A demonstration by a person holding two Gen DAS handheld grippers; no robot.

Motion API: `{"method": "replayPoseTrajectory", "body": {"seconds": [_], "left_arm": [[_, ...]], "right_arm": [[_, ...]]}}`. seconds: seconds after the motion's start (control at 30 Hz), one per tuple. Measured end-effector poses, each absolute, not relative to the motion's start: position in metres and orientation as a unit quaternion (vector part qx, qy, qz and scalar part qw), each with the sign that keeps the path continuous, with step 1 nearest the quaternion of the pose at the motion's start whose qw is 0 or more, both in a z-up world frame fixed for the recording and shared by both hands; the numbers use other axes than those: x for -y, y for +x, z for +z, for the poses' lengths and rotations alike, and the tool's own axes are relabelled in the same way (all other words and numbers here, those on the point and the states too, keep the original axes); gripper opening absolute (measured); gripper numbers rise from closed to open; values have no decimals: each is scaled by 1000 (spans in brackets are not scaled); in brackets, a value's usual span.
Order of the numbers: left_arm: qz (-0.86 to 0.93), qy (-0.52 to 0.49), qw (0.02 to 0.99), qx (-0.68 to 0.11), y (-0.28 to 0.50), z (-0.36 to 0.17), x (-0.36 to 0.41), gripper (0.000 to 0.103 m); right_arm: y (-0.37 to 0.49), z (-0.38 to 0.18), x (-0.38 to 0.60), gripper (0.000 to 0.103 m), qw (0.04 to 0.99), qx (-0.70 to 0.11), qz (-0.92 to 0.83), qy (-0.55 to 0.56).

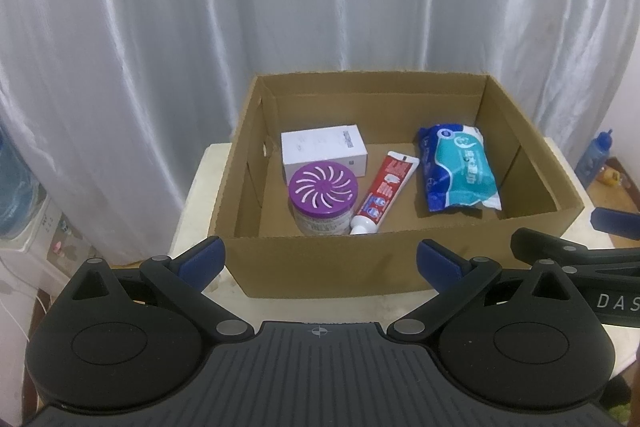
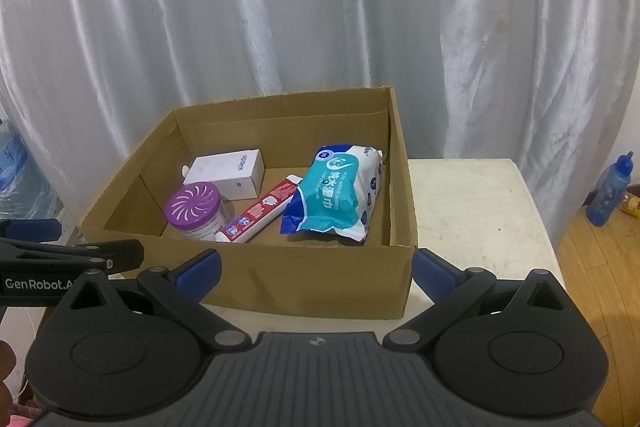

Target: Organize objects

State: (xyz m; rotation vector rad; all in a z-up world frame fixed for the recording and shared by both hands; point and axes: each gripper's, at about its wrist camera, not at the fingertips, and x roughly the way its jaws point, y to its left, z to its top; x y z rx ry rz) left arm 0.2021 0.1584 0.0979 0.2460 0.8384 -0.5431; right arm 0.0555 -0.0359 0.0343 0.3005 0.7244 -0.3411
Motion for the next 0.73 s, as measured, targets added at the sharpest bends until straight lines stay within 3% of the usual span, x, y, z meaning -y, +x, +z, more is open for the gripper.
{"method": "replayPoseTrajectory", "body": {"seconds": [0.73], "left_arm": [[-259,118,871,-399,199,100,-160,102]], "right_arm": [[55,37,35,103,909,-352,-166,147]]}}
